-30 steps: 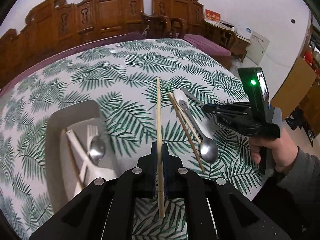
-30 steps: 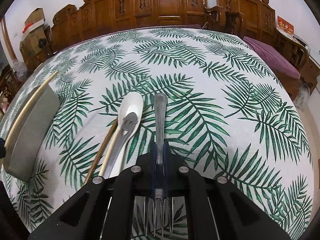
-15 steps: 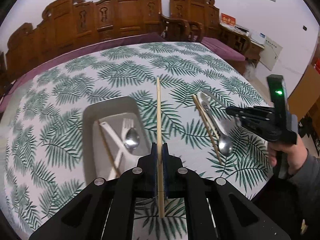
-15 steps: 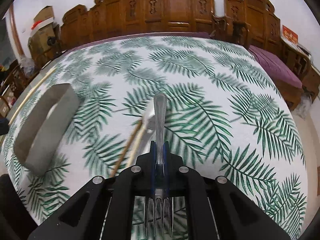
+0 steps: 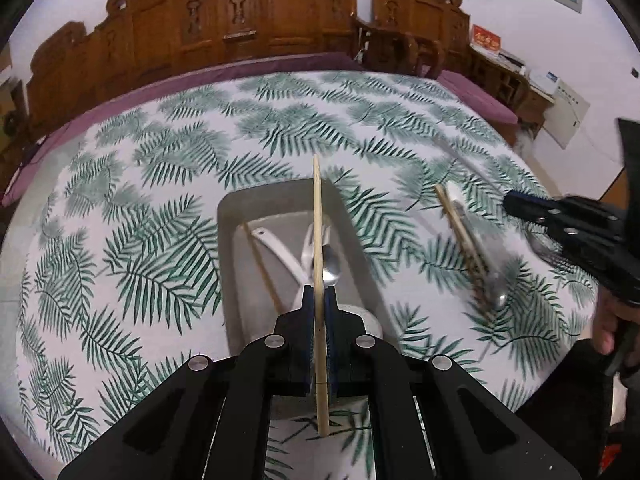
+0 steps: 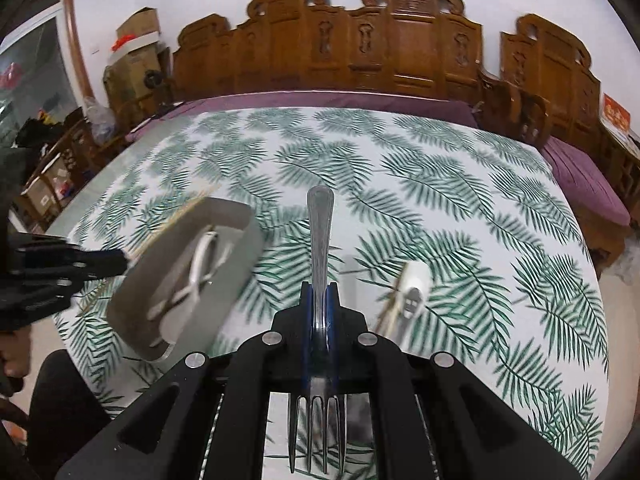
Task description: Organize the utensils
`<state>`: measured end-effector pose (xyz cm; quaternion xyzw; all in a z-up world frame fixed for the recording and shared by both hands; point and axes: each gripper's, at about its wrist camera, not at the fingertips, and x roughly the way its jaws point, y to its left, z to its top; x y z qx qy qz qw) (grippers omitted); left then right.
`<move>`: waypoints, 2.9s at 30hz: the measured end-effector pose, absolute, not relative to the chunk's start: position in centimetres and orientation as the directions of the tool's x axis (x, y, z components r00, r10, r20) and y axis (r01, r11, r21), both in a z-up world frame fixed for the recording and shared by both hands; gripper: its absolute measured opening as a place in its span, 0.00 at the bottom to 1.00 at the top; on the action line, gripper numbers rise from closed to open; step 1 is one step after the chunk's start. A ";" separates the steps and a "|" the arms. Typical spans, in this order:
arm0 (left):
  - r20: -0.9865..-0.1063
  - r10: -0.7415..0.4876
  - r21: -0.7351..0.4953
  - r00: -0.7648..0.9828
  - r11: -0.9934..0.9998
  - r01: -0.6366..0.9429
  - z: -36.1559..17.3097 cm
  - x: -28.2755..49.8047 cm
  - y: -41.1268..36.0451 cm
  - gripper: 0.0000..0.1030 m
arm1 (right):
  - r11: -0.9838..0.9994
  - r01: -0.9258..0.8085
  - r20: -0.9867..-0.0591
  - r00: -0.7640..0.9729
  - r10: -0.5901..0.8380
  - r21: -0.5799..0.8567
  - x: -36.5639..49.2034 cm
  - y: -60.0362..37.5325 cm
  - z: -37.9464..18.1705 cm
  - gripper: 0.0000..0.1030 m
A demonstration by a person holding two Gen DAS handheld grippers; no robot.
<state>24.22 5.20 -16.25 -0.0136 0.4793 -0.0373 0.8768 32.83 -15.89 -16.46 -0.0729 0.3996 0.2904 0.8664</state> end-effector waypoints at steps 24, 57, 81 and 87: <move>-0.861 -0.140 -0.168 0.489 0.986 -0.013 -19.4 25.5 9.5 0.04 | 0.740 -0.659 -0.783 0.386 0.488 0.135 31.8 -8.4 -17.6 0.08; -0.783 -0.089 -0.165 0.616 0.984 -0.068 -12.5 19.3 15.5 0.05 | 0.788 -0.590 -0.867 0.284 0.409 0.178 33.7 2.7 -24.3 0.08; -0.777 -0.127 -0.167 0.616 0.986 -0.008 -12.2 20.2 9.5 0.13 | 0.742 -0.634 -0.751 0.376 0.543 0.219 31.6 -7.4 -17.3 0.09; -0.772 -0.168 -0.178 0.614 0.983 0.045 -12.4 21.2 6.0 0.23 | 0.792 -0.589 -0.755 0.445 0.481 0.158 31.4 -13.9 -17.0 0.09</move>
